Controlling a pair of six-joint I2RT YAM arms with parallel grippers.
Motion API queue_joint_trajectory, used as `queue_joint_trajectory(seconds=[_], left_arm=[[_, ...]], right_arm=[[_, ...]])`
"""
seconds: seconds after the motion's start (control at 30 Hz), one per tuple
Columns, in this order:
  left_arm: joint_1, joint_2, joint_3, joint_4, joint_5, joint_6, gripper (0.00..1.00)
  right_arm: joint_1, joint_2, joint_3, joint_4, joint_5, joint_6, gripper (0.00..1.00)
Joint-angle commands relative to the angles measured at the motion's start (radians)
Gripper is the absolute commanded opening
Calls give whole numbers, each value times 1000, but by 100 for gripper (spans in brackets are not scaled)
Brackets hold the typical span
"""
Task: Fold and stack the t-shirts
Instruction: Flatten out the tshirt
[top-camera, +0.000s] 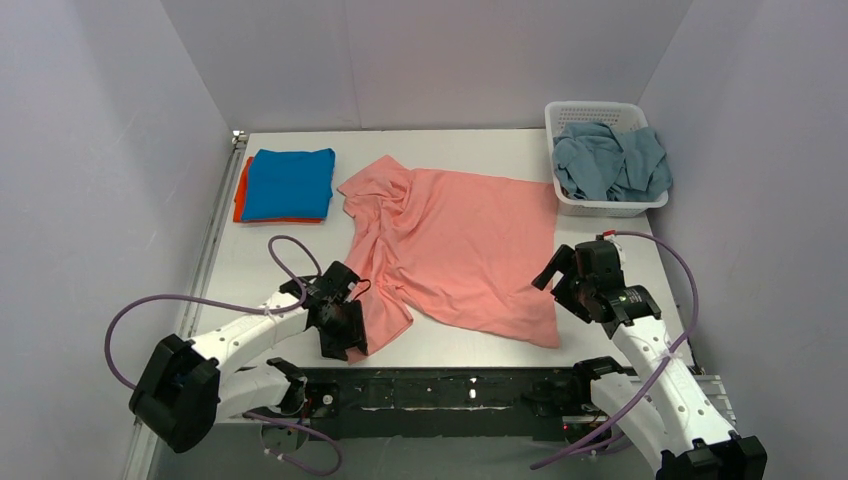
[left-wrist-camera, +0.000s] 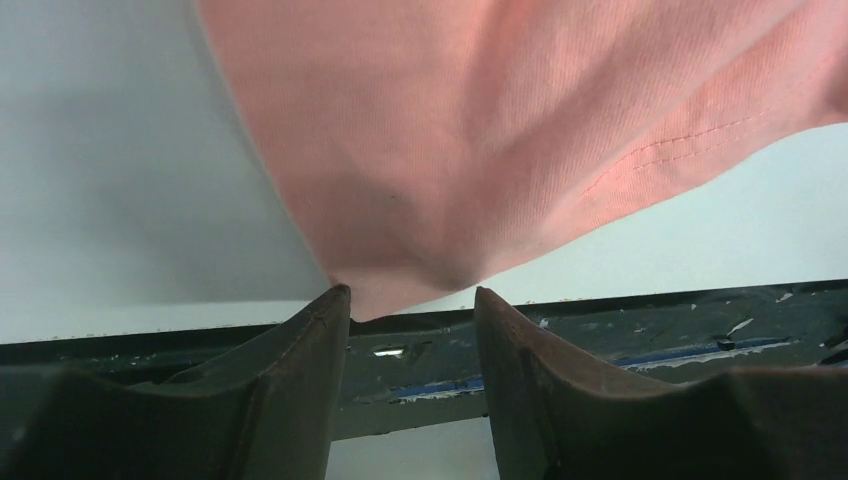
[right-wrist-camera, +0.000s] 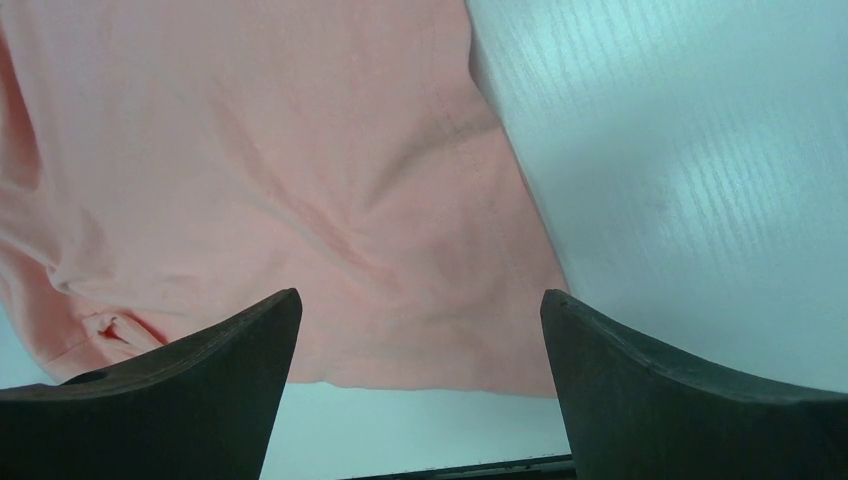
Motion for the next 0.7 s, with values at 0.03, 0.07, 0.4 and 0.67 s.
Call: queue_joint_trajectory(seconds=[0.03,0.07,0.4,0.67], left_arm=[[-45,88,-38,-63,-55,-3,44],[-52,105,-37,-63,-66,-6,43],[-132,265,40,-179,-303,-37,42],[-178,397,82,-160,-299,-50,42]], right_arm=[[-6,12,-17,33,16,24,98],[-7,14,-17,32,16,24,98],[-7,12,-19,36,26,24,98],[-10,12,-13,38,45,20,98]])
